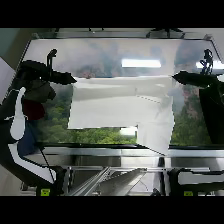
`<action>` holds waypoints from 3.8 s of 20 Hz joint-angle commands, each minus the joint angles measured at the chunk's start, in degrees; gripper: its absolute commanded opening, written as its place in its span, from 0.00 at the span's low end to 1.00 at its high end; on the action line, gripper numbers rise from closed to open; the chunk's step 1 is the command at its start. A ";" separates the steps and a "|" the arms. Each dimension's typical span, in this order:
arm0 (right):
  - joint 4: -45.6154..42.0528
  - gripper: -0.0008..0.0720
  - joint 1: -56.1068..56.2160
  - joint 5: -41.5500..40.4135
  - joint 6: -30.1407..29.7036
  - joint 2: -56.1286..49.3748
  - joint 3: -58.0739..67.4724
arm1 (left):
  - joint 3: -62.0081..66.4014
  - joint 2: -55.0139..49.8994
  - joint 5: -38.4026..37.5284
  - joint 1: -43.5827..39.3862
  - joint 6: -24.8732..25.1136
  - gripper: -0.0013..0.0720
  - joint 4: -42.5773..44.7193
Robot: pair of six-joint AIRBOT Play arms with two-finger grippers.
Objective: Fold the shirts.
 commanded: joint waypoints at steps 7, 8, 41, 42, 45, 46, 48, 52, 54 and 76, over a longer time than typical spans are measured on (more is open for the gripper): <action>-12.92 0.03 0.22 4.28 0.83 -2.43 -4.96 | 4.17 -3.74 3.30 -3.85 -4.98 0.04 18.86; -12.94 0.04 0.17 3.48 0.83 -2.49 -6.05 | 4.17 -3.74 3.21 -4.46 -5.79 0.04 20.57; -34.38 0.39 -15.19 17.40 24.11 20.26 -18.51 | -29.29 13.00 12.48 3.21 -13.14 0.98 21.75; -32.72 0.39 -18.43 18.05 24.26 22.36 -21.40 | -33.66 14.78 10.69 3.65 -12.55 0.98 21.64; -29.97 0.39 -23.82 18.73 24.26 27.54 -28.96 | -41.57 17.84 4.74 3.04 -11.13 0.98 20.81; -29.99 0.39 -24.22 18.69 24.28 28.98 -31.50 | -42.51 17.94 3.78 2.43 -9.81 0.94 18.18; -29.51 0.39 -23.63 18.69 24.28 30.42 -37.05 | -43.78 17.88 2.47 1.60 -6.71 0.74 11.93; -24.33 0.62 -20.24 14.73 23.19 30.49 -49.62 | -44.15 17.88 0.94 -0.76 -6.19 0.73 11.15; -20.72 0.62 -18.03 12.70 20.50 30.49 -53.72 | -44.15 17.88 0.79 -0.74 -6.23 0.74 11.10; -9.35 0.04 -5.35 9.44 12.55 32.30 -25.68 | -28.57 26.75 5.73 -0.66 -7.58 0.04 11.19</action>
